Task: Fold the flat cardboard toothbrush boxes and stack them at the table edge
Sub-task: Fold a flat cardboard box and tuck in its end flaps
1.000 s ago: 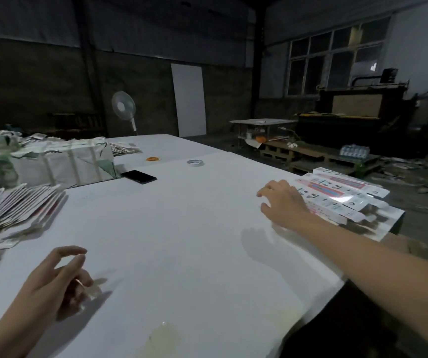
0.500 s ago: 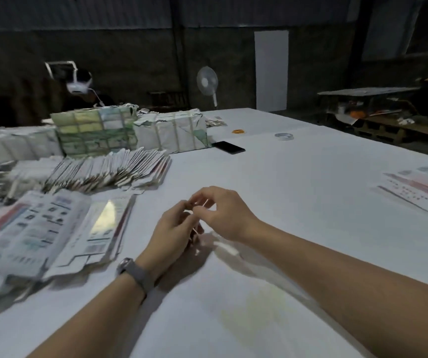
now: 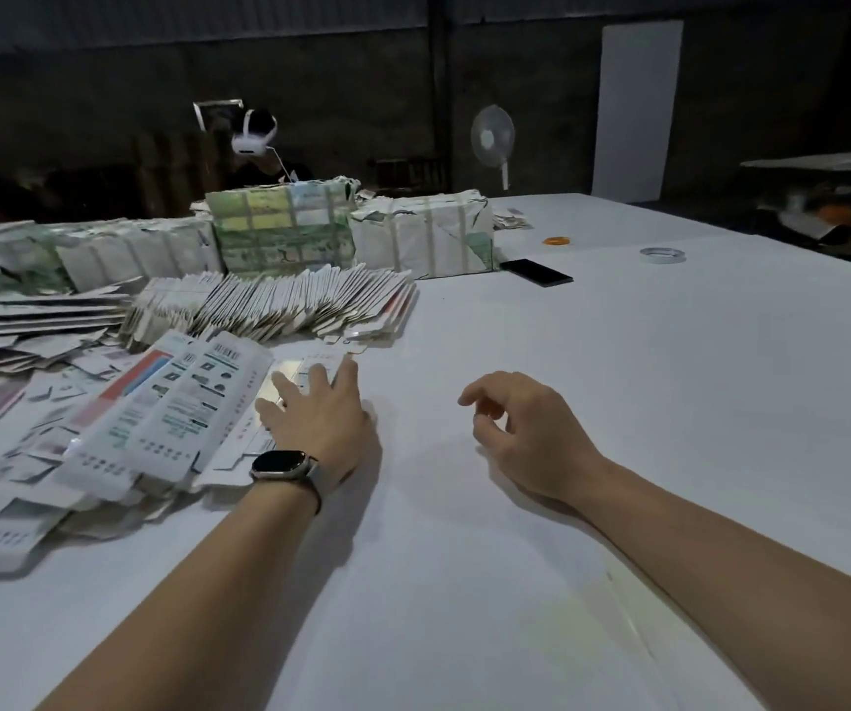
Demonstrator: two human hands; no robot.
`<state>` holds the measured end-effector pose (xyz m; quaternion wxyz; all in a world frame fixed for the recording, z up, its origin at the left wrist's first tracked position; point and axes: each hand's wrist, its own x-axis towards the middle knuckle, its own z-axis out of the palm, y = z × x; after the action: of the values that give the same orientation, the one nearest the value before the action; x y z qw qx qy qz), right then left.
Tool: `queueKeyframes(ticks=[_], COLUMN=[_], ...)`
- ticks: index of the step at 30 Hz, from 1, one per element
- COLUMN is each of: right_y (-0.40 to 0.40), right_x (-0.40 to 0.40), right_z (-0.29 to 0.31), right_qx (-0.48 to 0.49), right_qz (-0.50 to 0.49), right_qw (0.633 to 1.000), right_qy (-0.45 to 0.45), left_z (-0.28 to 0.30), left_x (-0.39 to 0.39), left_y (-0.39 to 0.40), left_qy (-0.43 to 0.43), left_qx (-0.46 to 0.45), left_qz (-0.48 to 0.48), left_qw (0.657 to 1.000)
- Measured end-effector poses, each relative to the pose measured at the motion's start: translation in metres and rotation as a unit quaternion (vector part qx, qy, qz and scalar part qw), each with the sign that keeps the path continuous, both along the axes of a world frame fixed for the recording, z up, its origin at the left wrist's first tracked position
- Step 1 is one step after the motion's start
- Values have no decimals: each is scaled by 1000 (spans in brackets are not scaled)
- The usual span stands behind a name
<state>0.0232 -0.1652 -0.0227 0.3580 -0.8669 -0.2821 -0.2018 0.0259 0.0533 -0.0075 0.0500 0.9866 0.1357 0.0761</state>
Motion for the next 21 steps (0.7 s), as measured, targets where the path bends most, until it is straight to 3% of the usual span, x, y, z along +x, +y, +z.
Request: queueKeyframes(ticks=[3,12,15,19,21], right_y=[1,2,2,1,2], right_x=[2,7,8,10,9], right_z=[-2,-4,-4,-3,-1], right_qx=[1,9,20,87,134], right_qz=[3,14,13,8,9], right_qw=[1000,1000,999,994,987], right_qy=[1,17,25,66,93], left_z=[-1,11,20,38,45], left_x=[0,-6,-12,-21,-25], left_y=[8,-1,-8,-24,-33], left_qy=[24,-142,-243,-395,-441], left_qx=[4,89,107,23,-103], left_qz=[6,-99,-128,-221,-243], left_qw=[1000,981,956,891,858])
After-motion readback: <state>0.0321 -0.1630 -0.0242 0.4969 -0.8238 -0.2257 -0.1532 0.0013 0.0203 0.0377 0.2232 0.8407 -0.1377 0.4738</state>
